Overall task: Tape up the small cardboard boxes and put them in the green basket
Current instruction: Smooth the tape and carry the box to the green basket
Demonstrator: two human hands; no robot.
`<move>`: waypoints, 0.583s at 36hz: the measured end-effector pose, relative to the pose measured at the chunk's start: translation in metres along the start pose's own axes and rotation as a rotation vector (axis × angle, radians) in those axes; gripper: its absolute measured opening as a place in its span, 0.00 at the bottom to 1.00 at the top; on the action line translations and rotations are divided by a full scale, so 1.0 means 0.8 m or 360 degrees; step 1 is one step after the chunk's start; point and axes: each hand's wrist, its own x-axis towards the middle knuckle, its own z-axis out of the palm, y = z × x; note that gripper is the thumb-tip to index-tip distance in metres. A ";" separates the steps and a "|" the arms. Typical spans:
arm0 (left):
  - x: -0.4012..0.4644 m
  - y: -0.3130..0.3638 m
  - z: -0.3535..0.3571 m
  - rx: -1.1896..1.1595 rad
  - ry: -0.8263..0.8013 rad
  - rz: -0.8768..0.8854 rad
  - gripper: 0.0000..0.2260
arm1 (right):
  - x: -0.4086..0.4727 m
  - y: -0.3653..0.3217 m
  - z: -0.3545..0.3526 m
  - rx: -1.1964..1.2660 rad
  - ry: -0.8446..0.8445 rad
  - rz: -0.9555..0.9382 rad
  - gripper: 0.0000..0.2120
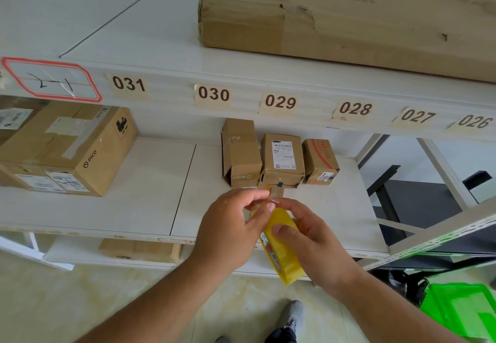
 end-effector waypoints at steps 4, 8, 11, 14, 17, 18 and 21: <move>0.000 0.003 0.003 -0.0124 -0.0007 -0.0082 0.09 | -0.001 0.004 -0.002 -0.0036 0.0000 -0.0018 0.17; 0.001 0.006 0.005 -0.0238 0.0014 -0.0148 0.06 | -0.002 0.007 -0.004 -0.0107 -0.0012 -0.0036 0.18; -0.002 0.006 0.007 -0.0250 0.0057 -0.0154 0.04 | -0.004 0.010 -0.004 -0.0215 0.0030 -0.0046 0.17; -0.006 0.008 0.010 -0.0268 0.0098 -0.0122 0.04 | -0.004 0.013 -0.003 -0.0366 0.0056 -0.0065 0.19; -0.010 0.010 0.012 -0.0209 0.0098 -0.0052 0.03 | -0.002 0.015 -0.007 -0.0416 0.0068 -0.0036 0.21; -0.011 0.010 0.012 -0.0174 0.0082 -0.0019 0.04 | -0.002 0.015 -0.009 -0.0417 0.0061 -0.0024 0.23; -0.006 0.008 0.008 -0.0119 -0.0069 -0.0037 0.07 | -0.004 0.011 -0.011 -0.0469 0.0012 -0.0046 0.28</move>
